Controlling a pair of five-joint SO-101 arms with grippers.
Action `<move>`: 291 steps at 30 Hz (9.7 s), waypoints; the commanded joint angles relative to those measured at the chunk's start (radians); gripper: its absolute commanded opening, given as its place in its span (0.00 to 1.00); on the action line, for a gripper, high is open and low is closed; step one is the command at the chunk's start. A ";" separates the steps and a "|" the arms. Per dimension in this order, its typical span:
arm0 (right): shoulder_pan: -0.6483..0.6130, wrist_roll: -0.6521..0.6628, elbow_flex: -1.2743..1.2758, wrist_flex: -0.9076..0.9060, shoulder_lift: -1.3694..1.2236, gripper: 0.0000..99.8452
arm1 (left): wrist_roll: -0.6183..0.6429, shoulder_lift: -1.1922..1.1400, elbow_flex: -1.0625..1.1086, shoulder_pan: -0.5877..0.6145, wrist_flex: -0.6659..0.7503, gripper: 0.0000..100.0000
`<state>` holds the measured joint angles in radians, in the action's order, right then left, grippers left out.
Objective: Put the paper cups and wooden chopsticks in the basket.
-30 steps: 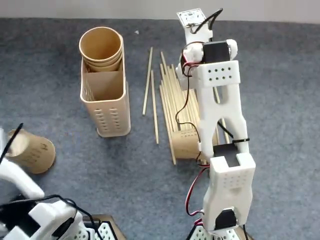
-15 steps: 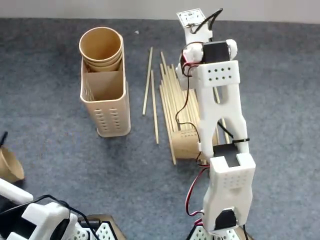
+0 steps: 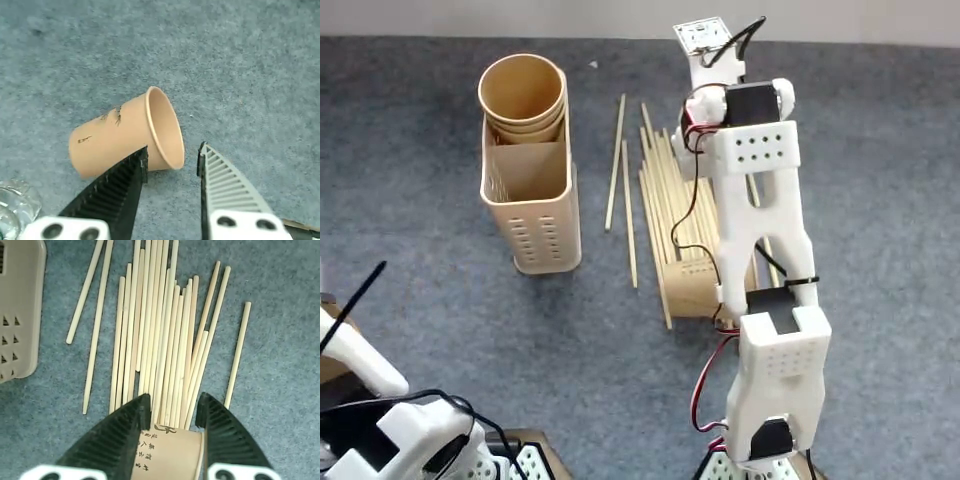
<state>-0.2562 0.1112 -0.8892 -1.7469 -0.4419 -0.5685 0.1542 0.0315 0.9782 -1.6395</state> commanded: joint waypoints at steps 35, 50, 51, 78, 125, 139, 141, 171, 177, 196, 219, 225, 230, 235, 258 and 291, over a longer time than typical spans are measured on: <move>-0.008 -0.008 -0.001 -0.013 0.041 0.17 | -0.299 0.013 0.357 0.320 0.439 0.15; -0.010 -0.006 0.050 -0.010 0.045 0.17 | -0.259 0.027 0.536 0.363 0.715 0.04; -0.010 -0.006 0.050 -0.010 0.045 0.17 | -0.259 0.027 0.527 0.361 0.713 0.02; -0.010 0.058 0.545 0.030 0.851 0.17 | 0.508 0.016 -0.972 -0.466 -0.147 0.00; 0.051 0.123 2.140 0.576 2.178 0.17 | 0.882 -0.208 -1.027 -0.765 -0.006 0.17; 0.343 0.186 1.759 0.707 1.633 0.17 | 0.801 -0.186 -0.771 -0.421 -0.143 0.17; 0.341 0.187 1.655 0.696 1.498 0.17 | 0.770 -0.185 -0.650 -0.423 -0.141 0.17; 0.140 -0.095 1.656 0.648 1.043 0.17 | 0.813 -0.185 0.151 -0.294 0.313 0.17; -0.087 0.293 1.639 0.372 1.488 0.17 | 0.809 -0.186 0.151 -0.308 0.315 0.17; -0.153 0.680 1.965 0.136 2.166 0.17 | 0.353 -0.174 0.130 -0.401 0.305 0.17; 0.265 0.347 1.794 0.714 1.007 0.17 | -0.727 1.087 0.621 -0.636 -0.155 0.16; 0.271 0.347 1.796 0.731 0.961 0.17 | -0.661 1.460 0.840 -0.944 -0.157 0.16; 0.265 0.347 1.796 0.733 0.958 0.17 | -0.555 1.388 0.960 -1.033 -0.110 0.16; 0.265 0.345 1.797 0.733 0.952 0.17 | -0.479 1.218 1.032 -1.136 -0.006 0.16; 0.206 0.333 1.816 0.730 0.955 0.17 | -0.132 0.205 0.553 -1.357 0.411 0.16; 0.159 0.299 1.882 0.773 0.951 0.17 | -0.454 0.846 0.855 -1.307 -0.150 0.11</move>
<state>-0.0859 0.4181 0.9966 -0.9812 0.5079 -1.0134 0.9643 0.8677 -0.3399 -1.7822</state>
